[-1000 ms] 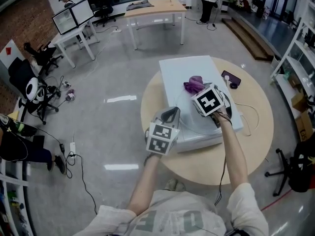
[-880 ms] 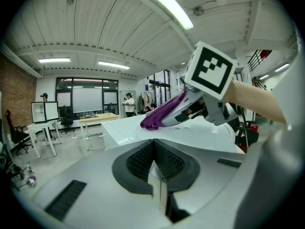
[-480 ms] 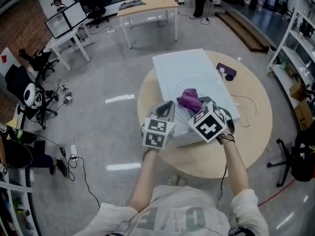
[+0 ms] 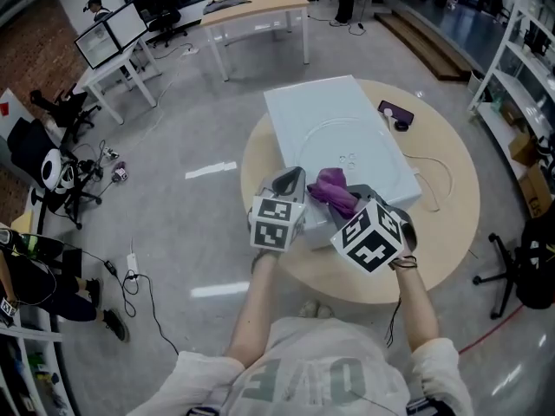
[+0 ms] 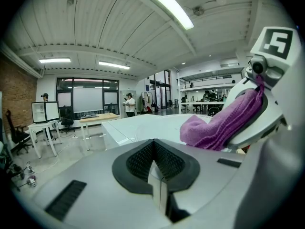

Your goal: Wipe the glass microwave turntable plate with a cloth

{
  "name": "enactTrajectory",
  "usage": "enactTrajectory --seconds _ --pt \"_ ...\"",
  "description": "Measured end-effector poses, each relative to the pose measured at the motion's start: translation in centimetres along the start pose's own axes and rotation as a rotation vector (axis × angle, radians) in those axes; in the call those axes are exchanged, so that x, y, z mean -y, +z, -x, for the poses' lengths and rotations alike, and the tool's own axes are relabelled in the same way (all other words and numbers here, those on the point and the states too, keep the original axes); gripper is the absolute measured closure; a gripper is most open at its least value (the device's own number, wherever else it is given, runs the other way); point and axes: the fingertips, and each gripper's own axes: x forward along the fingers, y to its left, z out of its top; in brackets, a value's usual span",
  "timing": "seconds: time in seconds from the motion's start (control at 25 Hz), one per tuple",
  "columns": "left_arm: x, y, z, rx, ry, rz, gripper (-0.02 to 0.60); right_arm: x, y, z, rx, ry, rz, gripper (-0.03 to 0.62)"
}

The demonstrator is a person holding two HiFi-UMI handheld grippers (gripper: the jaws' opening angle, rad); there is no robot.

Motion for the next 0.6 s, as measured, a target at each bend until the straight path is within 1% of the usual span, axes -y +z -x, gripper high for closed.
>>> enactTrajectory --seconds 0.2,0.32,0.44,0.6 --pt "0.2 0.0 -0.2 0.000 0.004 -0.002 0.580 -0.5 -0.3 0.4 0.008 0.005 0.000 0.546" --pt "0.4 0.1 -0.3 -0.004 -0.003 -0.003 0.580 0.8 0.0 0.6 0.030 -0.006 -0.030 0.545" --pt "0.5 -0.1 -0.2 -0.002 0.000 0.001 0.580 4.2 0.6 0.7 0.051 -0.069 -0.057 0.545" --pt "0.7 0.1 -0.5 0.013 -0.002 0.008 0.580 10.9 1.1 -0.5 0.060 -0.194 -0.132 0.546"
